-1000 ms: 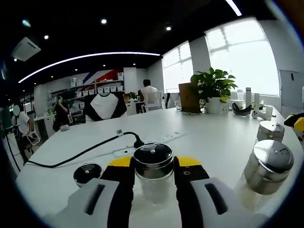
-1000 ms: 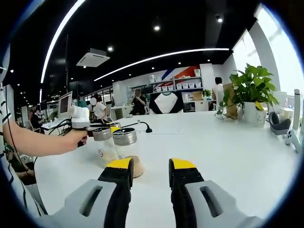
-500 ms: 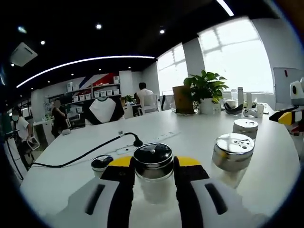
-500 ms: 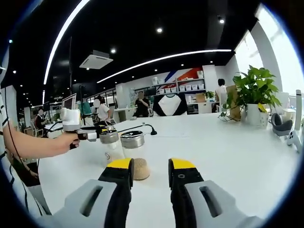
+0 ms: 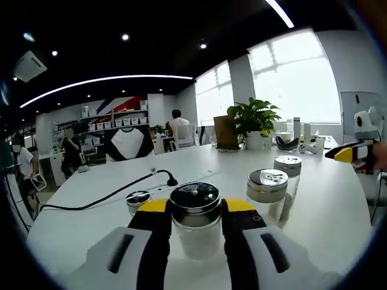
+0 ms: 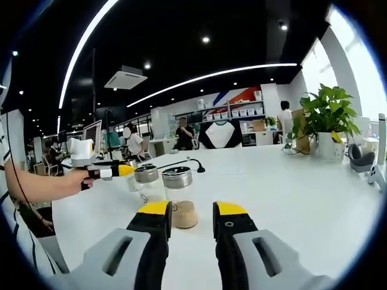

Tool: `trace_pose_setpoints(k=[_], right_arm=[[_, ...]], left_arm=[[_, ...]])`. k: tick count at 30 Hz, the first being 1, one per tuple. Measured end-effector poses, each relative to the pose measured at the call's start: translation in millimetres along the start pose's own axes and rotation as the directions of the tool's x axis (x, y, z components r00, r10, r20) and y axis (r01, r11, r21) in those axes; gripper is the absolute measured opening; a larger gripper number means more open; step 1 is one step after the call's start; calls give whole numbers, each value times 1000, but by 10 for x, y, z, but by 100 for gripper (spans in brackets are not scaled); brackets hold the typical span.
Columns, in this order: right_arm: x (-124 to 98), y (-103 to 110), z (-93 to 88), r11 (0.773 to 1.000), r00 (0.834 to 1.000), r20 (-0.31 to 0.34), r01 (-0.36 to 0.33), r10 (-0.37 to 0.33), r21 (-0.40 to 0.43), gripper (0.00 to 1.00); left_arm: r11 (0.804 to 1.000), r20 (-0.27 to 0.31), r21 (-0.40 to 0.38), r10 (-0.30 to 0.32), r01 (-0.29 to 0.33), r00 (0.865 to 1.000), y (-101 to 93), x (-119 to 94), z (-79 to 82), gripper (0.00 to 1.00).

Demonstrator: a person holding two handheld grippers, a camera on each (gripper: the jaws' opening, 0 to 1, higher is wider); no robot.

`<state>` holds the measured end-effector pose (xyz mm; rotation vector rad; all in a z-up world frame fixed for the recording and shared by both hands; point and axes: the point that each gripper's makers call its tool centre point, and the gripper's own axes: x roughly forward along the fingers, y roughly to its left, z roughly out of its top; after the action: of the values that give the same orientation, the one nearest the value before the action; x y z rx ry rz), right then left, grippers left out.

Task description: Rotate the seasoning bottle until the label or dispensing opening points toward the visible target arrow and the bottle remains upright within the marked orientation range

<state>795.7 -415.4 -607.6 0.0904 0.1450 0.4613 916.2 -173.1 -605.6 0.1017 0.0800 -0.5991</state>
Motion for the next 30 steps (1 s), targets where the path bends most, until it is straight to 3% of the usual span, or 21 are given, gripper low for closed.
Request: trace_pose_setpoints(k=[4,7,10,13,19,30], right_arm=[[-7,12,-5,1000,1000,1,0,0,5,26],[-8,28,-8,1000,1000,1,-3,3,6,26],[-9,37,-8,1000,1000,2,-5,5,7,26],[-10,42,-4,1000,1000,4,-8,8,13,25],[2,69,7,1000,1000,7,-21,21,21,25],[37,137,6,998,998,3,-57,57,13,22]], left_arm=[[998,1,60,-21,21,1000,-40,-66,-8,33],[999,-5,34,-35,35,999,-65,-92,-37,33],[991,-27,123,-44,47,999,-138,-115,-89,33],[997,-29,47,-56,57,998,-170,-128,-153,33],[998,-35,-2,-60,60,998,-168,-158,-284,33],[996,-57,17,-85,86,995,-197,-126,-463,34]])
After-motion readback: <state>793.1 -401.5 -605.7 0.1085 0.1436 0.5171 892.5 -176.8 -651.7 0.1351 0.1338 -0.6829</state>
